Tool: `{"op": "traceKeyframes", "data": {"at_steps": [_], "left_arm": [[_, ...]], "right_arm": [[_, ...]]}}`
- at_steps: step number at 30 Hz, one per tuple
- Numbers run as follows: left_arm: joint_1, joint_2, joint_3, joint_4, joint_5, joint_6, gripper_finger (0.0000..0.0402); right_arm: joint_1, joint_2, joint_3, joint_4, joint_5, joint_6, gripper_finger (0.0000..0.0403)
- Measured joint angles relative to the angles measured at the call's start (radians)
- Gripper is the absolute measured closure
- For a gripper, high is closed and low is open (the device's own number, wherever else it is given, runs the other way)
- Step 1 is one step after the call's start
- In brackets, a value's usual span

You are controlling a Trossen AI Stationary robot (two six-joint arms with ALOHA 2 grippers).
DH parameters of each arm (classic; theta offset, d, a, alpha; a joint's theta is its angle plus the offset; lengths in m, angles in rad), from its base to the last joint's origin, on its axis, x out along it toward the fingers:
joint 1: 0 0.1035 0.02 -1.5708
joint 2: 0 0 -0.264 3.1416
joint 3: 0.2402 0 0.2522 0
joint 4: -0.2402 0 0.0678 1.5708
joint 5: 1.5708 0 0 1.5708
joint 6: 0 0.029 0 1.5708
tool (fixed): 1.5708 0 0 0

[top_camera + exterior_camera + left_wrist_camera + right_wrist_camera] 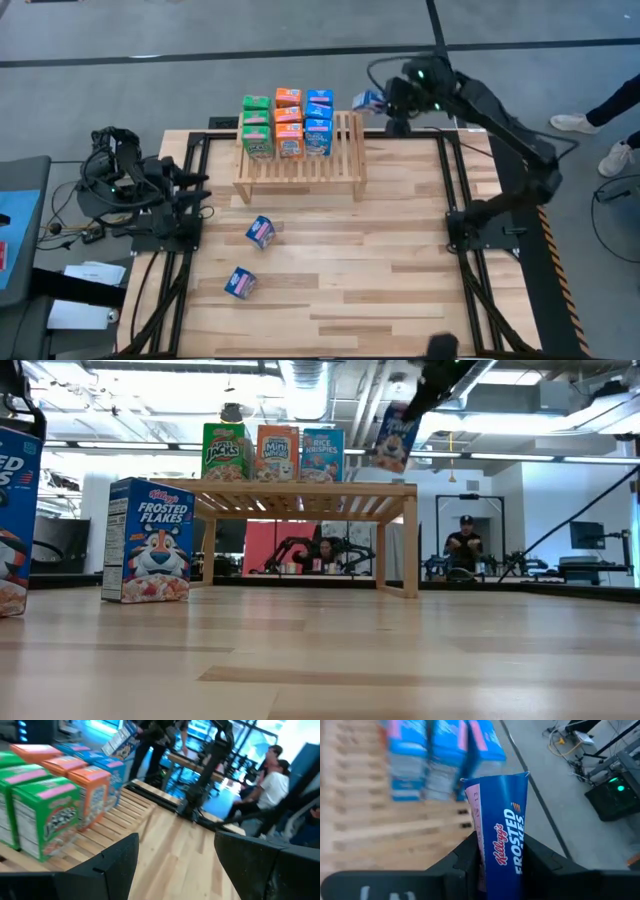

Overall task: Stack cereal on shelf
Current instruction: Put the bottom right blue cereal box on the shelf

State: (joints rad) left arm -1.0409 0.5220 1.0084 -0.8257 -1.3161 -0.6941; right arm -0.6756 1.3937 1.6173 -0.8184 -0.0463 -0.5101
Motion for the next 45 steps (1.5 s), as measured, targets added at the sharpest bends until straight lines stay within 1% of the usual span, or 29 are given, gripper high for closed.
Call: {"op": "traceKeyframes", "data": {"at_steps": [4,8,12,16,22,29,34,45], "left_arm": [[0.000,0.000,0.000,0.001,-0.056,-0.010,0.0152],[0.000,0.000,0.000,0.001,-0.101,-0.035,0.0152],[0.000,0.000,0.000,0.001,-0.121,-0.041,0.0152],[0.000,0.000,0.000,0.001,-0.139,-0.044,0.0152],[0.000,0.000,0.000,0.001,-0.161,-0.047,0.0152],[0.000,0.000,0.000,0.001,-0.173,-0.044,0.0152],[0.000,0.000,0.000,0.001,-0.174,-0.046,0.0152],[0.000,0.000,0.000,0.000,-0.175,-0.041,0.0152]], "right_arm": [[-0.065,0.129,0.133,-0.080,-0.042,-0.128,0.0269],[-0.092,0.262,0.302,-0.158,-0.149,-0.148,0.0269],[-0.099,0.375,0.442,-0.265,-0.159,-0.201,0.0269],[-0.106,0.459,0.523,-0.369,-0.194,-0.262,0.0269],[-0.108,0.503,0.530,-0.364,-0.248,-0.276,0.0269],[-0.108,0.505,0.531,-0.388,-0.247,-0.246,0.0269],[-0.104,0.505,0.531,-0.437,-0.247,-0.239,0.0269],[-0.096,0.509,0.531,-0.410,-0.252,-0.231,0.0265]]}}
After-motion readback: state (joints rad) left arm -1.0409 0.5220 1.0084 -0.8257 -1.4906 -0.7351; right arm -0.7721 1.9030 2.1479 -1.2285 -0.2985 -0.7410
